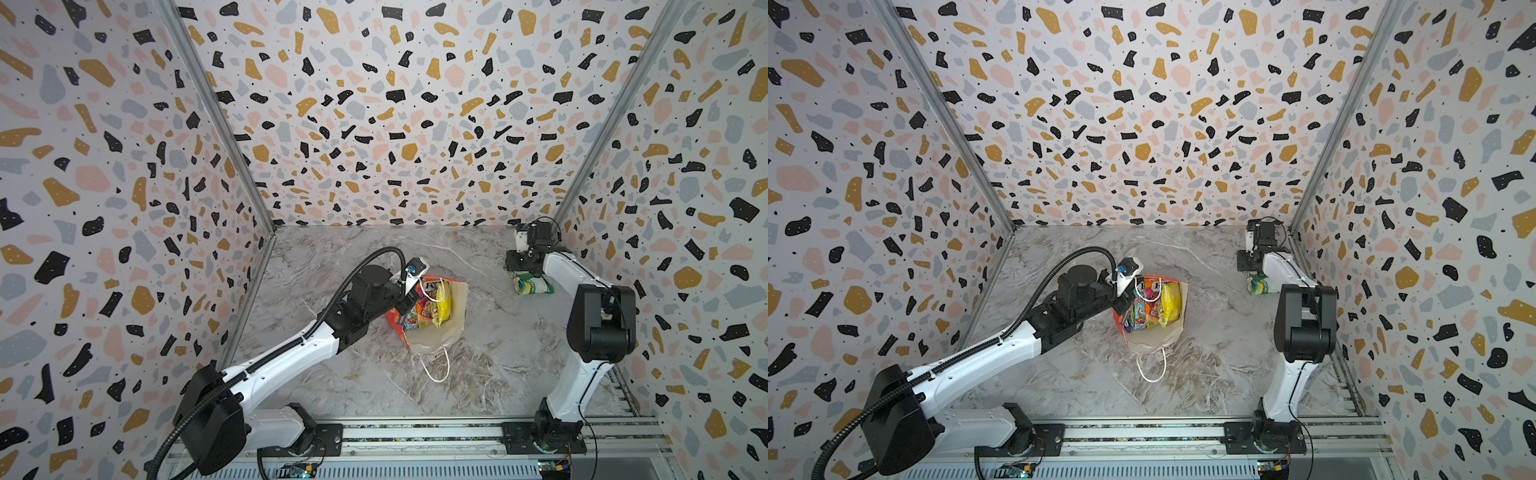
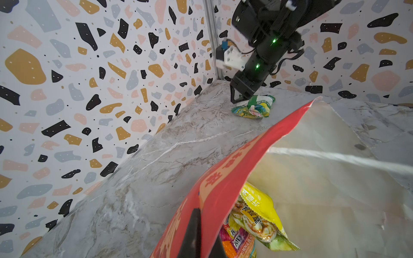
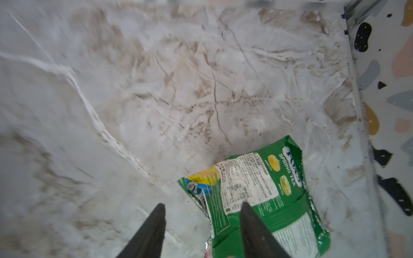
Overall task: Take the snacks out of the paper bag
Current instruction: Place the snack at the top-right of the table.
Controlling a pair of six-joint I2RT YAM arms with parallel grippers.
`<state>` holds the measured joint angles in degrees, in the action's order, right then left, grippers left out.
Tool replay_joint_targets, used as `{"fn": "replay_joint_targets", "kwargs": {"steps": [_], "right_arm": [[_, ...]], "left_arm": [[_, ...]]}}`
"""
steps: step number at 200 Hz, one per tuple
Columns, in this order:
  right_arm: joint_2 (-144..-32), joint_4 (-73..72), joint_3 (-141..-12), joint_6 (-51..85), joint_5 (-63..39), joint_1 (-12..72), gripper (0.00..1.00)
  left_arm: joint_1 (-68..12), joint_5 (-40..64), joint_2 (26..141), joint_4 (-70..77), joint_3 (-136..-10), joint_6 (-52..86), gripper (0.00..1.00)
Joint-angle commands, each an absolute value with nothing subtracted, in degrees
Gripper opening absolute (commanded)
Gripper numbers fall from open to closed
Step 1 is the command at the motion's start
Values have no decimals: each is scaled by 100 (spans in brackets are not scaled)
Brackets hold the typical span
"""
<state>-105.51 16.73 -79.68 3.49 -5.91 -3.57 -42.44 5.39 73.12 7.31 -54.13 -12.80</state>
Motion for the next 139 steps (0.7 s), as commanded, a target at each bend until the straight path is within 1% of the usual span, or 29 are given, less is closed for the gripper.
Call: {"fn": "replay_joint_targets", "kwargs": {"steps": [1, 22, 38, 62, 87, 106, 125, 139], "right_arm": [[-10008, 1116, -7459, 1546, -1780, -711, 43], [-10116, 1110, -7186, 1797, -1712, -710, 30], [-10218, 1102, -7053, 1913, -1697, -679, 26], [-10334, 796, -6831, 1994, -1338, -530, 26], [-10583, 784, -6868, 2101, -1030, -482, 24], [-10655, 497, -6717, 2212, -1002, -502, 24], [-10754, 382, -6723, 2252, -1072, -505, 29], [-10815, 339, -6726, 2287, -1034, -517, 29]], "left_arm": [[-4254, 707, 7367, 872, -5677, -1195, 0], [-4254, 839, 7322, 905, -5678, -1129, 0], [-4254, 913, 7294, 936, -5676, -1107, 0], [-4260, 905, 7308, 914, -5678, -1107, 0], [-4258, 896, 7289, 914, -5669, -1104, 0], [-4256, 852, 7269, 945, -5634, -1106, 0], [-4255, 835, 7269, 971, -5609, -1118, 0], [-4262, 847, 7282, 967, -5616, -1103, 0]]}}
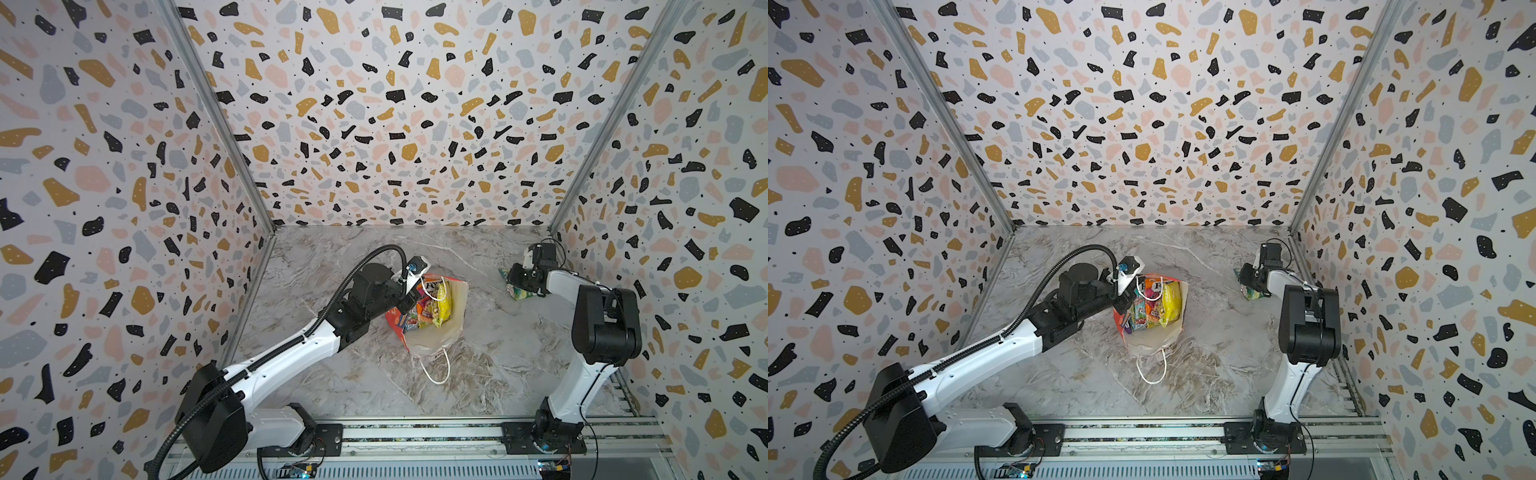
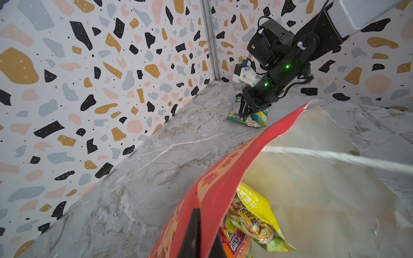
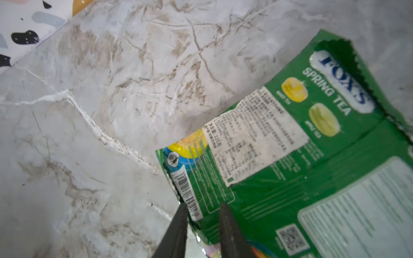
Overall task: Take the snacks out of the paper bag
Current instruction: Place the snack at the top-right of the table.
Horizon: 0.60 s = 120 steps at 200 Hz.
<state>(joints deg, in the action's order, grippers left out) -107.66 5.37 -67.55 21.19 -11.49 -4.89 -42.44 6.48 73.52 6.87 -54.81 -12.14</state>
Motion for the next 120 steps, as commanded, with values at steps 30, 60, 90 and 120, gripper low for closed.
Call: {"fn": "replay_joint_targets", "kwargs": {"steps": [30, 60, 90, 120], "right_arm": [[-10840, 267, -6714, 2312, -1063, -528, 33], [-10173, 597, -6860, 2169, -1021, -408, 42], [-9016, 908, -6902, 1902, -963, 91, 46], [-7653, 819, -6324, 1868, -1095, 949, 46]], "left_arm": [[-4262, 878, 7280, 941, -5619, -1090, 0], [-4286, 936, 7259, 904, -5653, -1090, 0], [-4330, 863, 7298, 828, -5703, -1083, 0], [-4384, 570, 7382, 460, -5925, -1050, 0]]}}
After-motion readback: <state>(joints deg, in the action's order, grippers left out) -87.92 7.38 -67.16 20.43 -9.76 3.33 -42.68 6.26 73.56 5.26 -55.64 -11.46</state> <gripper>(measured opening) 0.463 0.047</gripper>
